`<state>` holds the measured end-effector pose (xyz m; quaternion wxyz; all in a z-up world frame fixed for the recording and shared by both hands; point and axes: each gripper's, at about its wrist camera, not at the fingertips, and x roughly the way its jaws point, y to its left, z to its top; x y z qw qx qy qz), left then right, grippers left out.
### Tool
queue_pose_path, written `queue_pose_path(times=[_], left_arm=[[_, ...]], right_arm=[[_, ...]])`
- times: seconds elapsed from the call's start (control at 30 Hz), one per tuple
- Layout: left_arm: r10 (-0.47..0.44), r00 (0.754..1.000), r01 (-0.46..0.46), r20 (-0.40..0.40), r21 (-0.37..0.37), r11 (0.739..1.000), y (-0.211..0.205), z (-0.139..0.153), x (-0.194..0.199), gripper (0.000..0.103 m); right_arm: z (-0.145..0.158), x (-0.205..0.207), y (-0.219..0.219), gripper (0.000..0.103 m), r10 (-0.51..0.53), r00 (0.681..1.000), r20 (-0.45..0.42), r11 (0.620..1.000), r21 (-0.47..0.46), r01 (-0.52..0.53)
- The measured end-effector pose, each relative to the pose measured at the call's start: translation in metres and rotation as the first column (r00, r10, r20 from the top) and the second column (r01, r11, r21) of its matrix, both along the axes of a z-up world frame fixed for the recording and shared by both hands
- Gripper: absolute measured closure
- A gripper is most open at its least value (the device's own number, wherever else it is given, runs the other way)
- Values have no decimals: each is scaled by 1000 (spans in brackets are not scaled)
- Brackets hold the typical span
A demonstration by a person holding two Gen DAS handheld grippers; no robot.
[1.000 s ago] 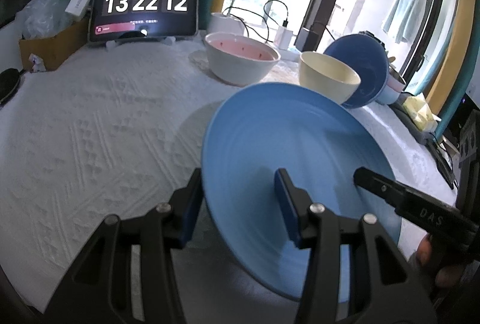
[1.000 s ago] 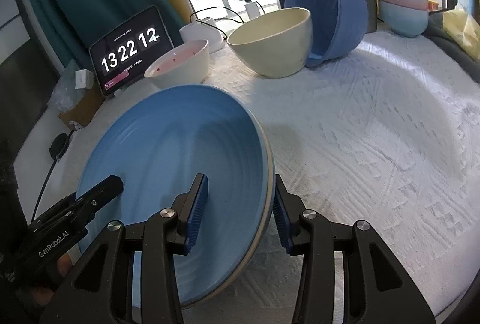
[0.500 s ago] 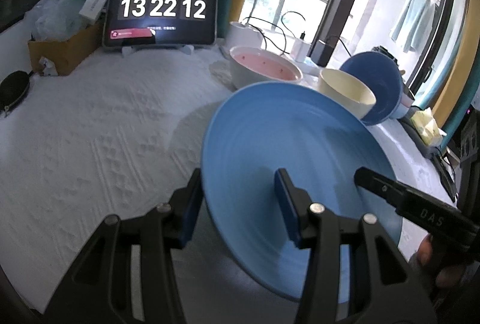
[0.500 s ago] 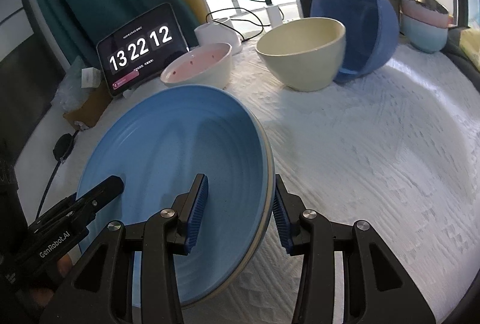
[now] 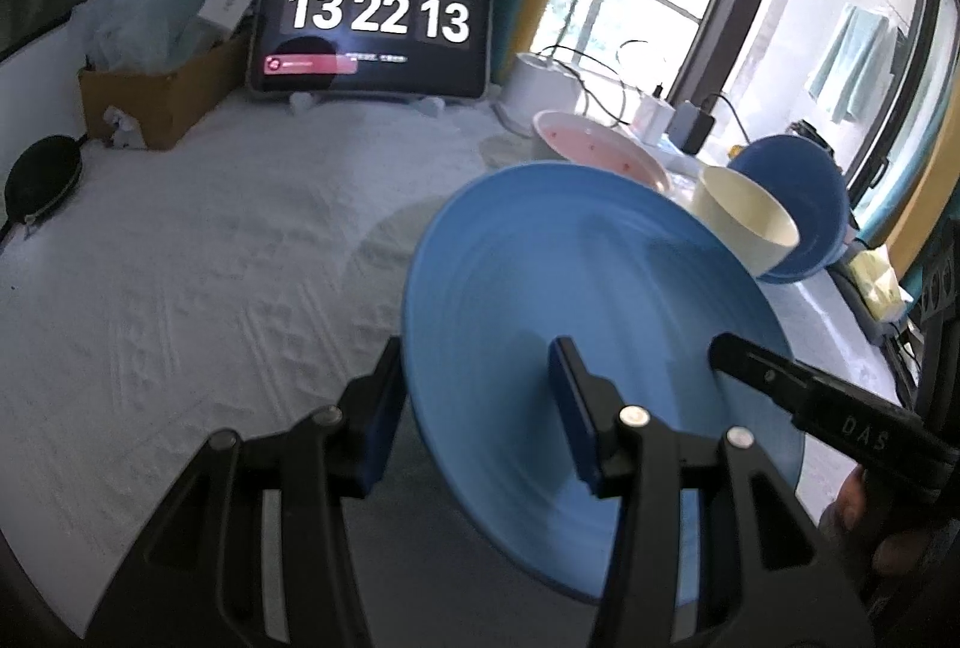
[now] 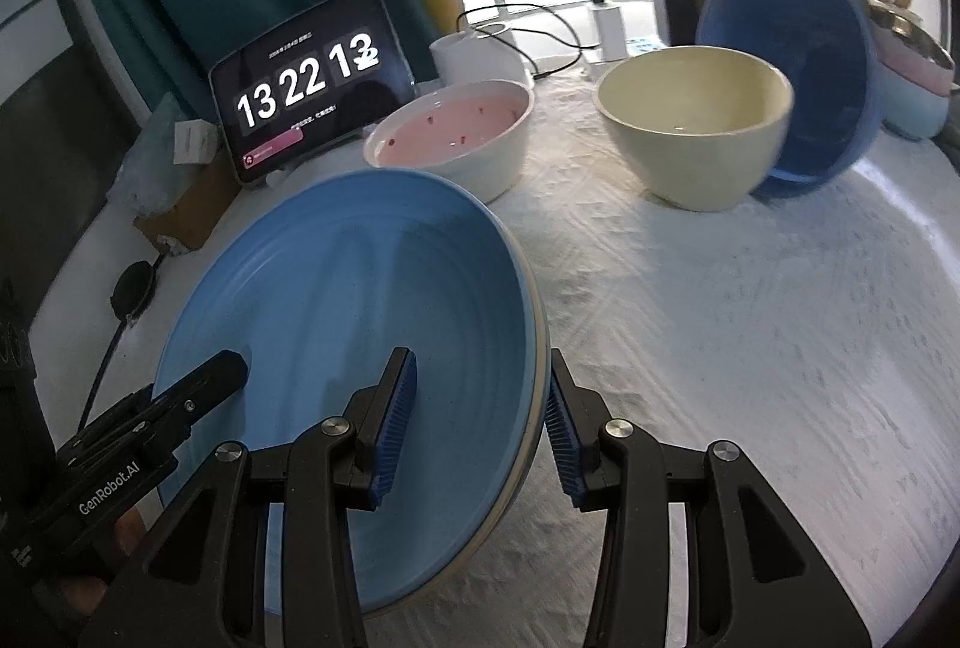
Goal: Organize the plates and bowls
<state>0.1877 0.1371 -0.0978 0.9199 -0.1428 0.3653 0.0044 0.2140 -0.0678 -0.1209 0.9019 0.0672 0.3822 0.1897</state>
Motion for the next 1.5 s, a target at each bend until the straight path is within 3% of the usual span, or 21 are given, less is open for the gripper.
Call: queue_pose_path(times=[0.57,0.73,1.03,1.27,1.5], left_arm=[[46,997,-45,-59,8,999,38,-14,21,54],[37,998,-36,-58,25,999,37,-14,22,54],[7,997,-7,-73,-7,1000,40,-14,23,51],[14,997,-14,-77,0,1000,44,-10,14,51],[69,997,-69,-28,11,998,52,8,1,50]], right_arm=[[-13,43,44,59,60,997,-54,998,-14,-61],[-20,49,46,58,51,995,-81,999,-9,-51],[-18,49,49,58,13,995,-97,999,-42,-18],[-7,48,48,58,-16,998,-59,997,-71,11],[1,44,49,58,-7,999,-32,994,-108,3]])
